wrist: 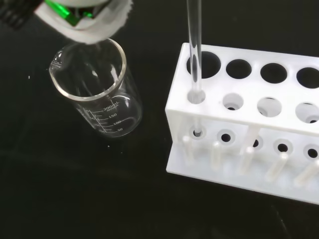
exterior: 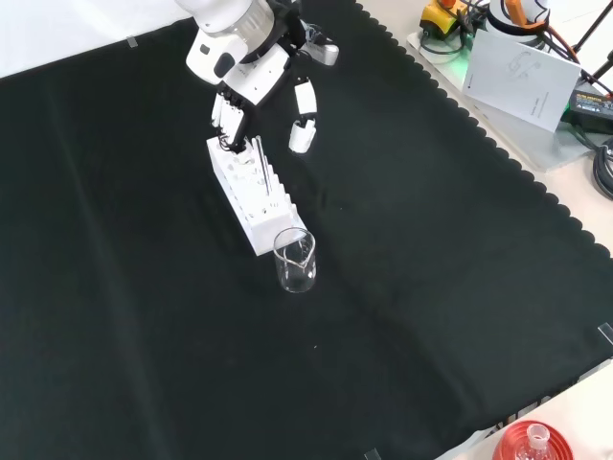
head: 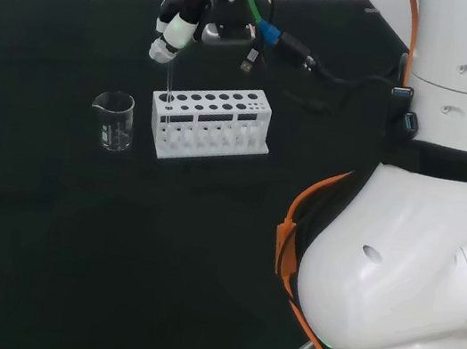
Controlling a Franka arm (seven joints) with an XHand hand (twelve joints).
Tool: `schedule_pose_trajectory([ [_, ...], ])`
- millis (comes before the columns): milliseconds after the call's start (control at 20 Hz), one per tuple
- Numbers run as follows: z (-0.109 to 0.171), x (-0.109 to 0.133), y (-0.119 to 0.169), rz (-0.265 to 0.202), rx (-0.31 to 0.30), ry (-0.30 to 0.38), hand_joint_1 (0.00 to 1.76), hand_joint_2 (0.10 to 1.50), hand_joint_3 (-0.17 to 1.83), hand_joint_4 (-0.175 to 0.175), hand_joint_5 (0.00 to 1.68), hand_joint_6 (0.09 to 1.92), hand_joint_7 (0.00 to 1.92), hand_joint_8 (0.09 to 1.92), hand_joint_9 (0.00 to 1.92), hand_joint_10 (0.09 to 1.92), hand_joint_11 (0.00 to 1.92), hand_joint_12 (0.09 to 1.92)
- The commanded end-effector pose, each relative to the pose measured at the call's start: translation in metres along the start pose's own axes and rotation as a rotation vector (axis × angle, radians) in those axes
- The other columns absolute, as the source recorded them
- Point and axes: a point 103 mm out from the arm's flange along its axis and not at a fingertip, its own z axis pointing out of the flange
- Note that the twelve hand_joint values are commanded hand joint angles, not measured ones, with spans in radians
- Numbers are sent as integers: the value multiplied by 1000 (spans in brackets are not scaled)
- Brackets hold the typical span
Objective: Take the glass rod from the white test tube rack.
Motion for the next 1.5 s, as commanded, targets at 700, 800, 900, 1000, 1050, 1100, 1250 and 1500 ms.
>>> schedule_pose_trajectory([
  [700,13,-33,4,-32,-57,-84,1133,487,776,-175,855,819,958,759,1020,703,908,1216],
  [800,11,-18,8,-35,-56,-116,1157,501,782,-175,890,793,983,751,1049,689,953,1188],
  [900,6,-4,11,-42,-44,-134,1186,516,785,-175,927,759,1022,729,1082,665,1000,1158],
  [1000,3,3,14,-54,-27,-149,1201,522,790,-175,946,741,1046,711,1105,647,1030,1139],
  [1050,2,5,16,-64,-27,-149,1204,524,792,-175,951,737,1053,708,1112,644,1040,1136],
  [1100,2,3,16,-79,-20,-154,1206,525,793,-175,956,736,1059,706,1118,642,1048,1134],
  [1250,0,-1,15,-85,-33,-142,1209,526,798,-175,976,727,1079,694,1135,630,1074,1118],
  [1500,1,-21,3,-95,-46,-148,1204,627,682,-175,1047,743,1106,680,1160,616,1108,1096],
])
